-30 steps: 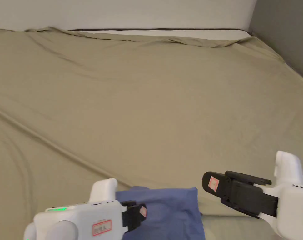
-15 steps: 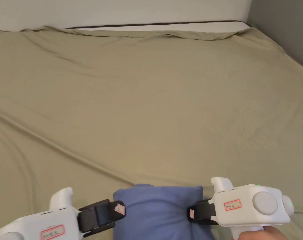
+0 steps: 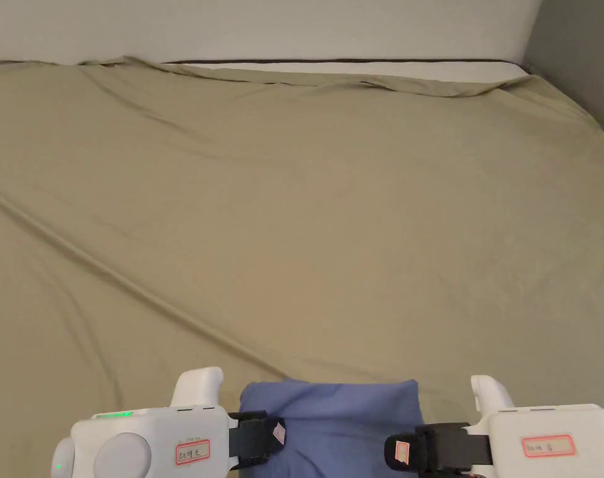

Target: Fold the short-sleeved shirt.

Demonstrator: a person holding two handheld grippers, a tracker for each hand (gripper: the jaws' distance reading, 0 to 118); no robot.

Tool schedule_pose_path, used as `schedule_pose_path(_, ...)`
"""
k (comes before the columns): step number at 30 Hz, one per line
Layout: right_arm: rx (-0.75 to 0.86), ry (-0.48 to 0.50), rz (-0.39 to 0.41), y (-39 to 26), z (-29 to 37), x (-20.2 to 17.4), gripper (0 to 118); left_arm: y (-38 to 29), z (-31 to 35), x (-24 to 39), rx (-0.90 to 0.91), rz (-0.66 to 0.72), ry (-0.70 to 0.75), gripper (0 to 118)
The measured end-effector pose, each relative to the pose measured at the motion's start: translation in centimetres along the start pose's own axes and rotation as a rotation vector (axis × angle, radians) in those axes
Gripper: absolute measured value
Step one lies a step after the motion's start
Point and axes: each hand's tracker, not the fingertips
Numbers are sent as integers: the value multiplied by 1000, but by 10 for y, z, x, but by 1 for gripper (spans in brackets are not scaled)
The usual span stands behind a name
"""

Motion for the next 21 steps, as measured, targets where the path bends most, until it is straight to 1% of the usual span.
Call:
schedule_pose_path(1,26,38,43,-2,9,-13,3,0,11,-7,-13,33,-30,27)
schedule_pose_path(2,55,74,73,-5,18,-25,3,2,24,-16,-15,34,-37,27)
schedule_pose_path(4,140,113,148,-7,38,-50,3,5,56,-36,2,47,-8,27)
schedule_pose_path(6,231,117,225,-6,61,-74,3,11,95,-66,12,47,71,27)
schedule_pose_path(7,276,106,269,-6,73,-86,3,15,118,-92,17,50,118,27)
schedule_pose_path(9,347,70,341,-5,95,-103,3,20,162,-135,22,66,276,27)
schedule_pose_path(10,372,33,366,-3,104,-109,3,22,186,-160,24,69,386,27)
schedule_pose_path(11,382,-4,376,-2,110,-114,3,22,209,-170,12,71,497,27)
schedule_pose_path(12,384,-36,378,-2,114,-117,3,23,224,-188,2,88,562,27)
schedule_pose_path(14,378,-119,374,-1,117,-115,3,23,255,-232,-22,156,652,27)
schedule_pose_path(15,380,-146,370,-2,116,-114,3,23,263,-270,-32,192,678,27)
schedule_pose_path(17,366,-158,339,-5,113,-110,3,21,279,-311,-60,206,718,27)
schedule_pose_path(18,355,-150,303,-6,108,-107,3,19,284,-325,-60,249,735,27)
schedule_pose_path(19,339,-137,260,-8,104,-104,3,10,277,-298,-76,281,781,27)
schedule_pose_path(20,329,-141,238,-10,101,-104,3,6,273,-301,-111,278,835,27)
schedule_pose_path(21,329,-150,248,-12,99,-105,3,4,268,-303,-138,256,868,27)
